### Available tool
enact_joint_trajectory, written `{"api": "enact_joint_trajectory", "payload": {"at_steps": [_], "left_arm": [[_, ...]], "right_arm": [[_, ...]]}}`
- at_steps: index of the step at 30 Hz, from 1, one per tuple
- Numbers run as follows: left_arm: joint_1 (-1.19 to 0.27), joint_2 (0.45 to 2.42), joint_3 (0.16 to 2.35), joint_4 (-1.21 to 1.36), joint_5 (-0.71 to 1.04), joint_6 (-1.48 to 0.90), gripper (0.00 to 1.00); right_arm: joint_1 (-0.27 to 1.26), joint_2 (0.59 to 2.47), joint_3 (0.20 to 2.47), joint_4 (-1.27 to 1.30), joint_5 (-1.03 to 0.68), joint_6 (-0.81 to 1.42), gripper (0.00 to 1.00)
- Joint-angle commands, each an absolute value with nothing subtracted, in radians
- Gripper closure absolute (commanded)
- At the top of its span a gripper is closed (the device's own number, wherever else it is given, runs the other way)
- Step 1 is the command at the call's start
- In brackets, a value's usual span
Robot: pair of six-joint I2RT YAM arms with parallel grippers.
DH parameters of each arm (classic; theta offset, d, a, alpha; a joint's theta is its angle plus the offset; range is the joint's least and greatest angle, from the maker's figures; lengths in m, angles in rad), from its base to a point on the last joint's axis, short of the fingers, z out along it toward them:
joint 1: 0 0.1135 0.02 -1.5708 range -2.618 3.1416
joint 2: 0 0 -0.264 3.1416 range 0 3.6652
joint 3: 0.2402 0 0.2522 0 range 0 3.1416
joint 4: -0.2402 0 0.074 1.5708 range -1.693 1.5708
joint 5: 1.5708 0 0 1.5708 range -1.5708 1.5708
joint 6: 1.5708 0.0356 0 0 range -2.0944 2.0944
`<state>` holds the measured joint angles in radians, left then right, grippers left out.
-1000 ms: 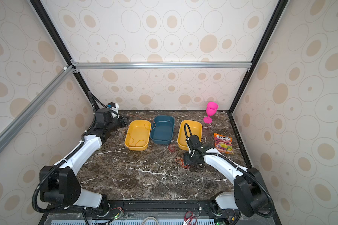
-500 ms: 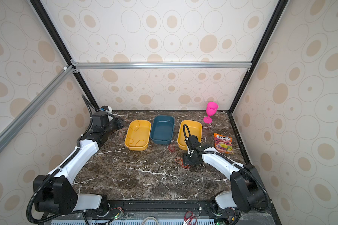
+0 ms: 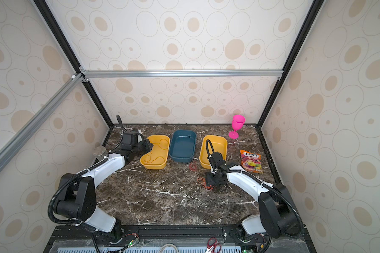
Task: Untangle the cables
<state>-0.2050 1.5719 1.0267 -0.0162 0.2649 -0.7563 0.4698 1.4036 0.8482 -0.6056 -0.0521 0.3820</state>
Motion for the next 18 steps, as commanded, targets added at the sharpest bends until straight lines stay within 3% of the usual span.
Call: {"api": "enact_joint_trajectory", "payload": {"at_steps": [1,7,12,16,18], "left_arm": [[-0.217,1.605,1.044,0.054,0.280,-0.815,1.00],[-0.256,1.710,1.037,0.274,0.403,-0.938,1.00],[-0.261,1.767,1.073,0.173,0.347,-0.844,1.00],[-0.260,1.798,1.152,-0.016,0.254,-0.723,0.87],[-0.261,1.796,1.181,-0.077,0.214,-0.685,0.70]], "right_arm": [[0.465,1.427,0.852,-0.605,-0.059,0.392,0.33],[0.465,1.447,0.869,-0.613,-0.066,0.392,0.33],[0.465,1.419,0.845,-0.606,-0.056,0.399,0.33],[0.465,1.427,0.854,-0.615,-0.057,0.396,0.33],[0.466,1.427,0.857,-0.615,-0.058,0.396,0.33]]}}
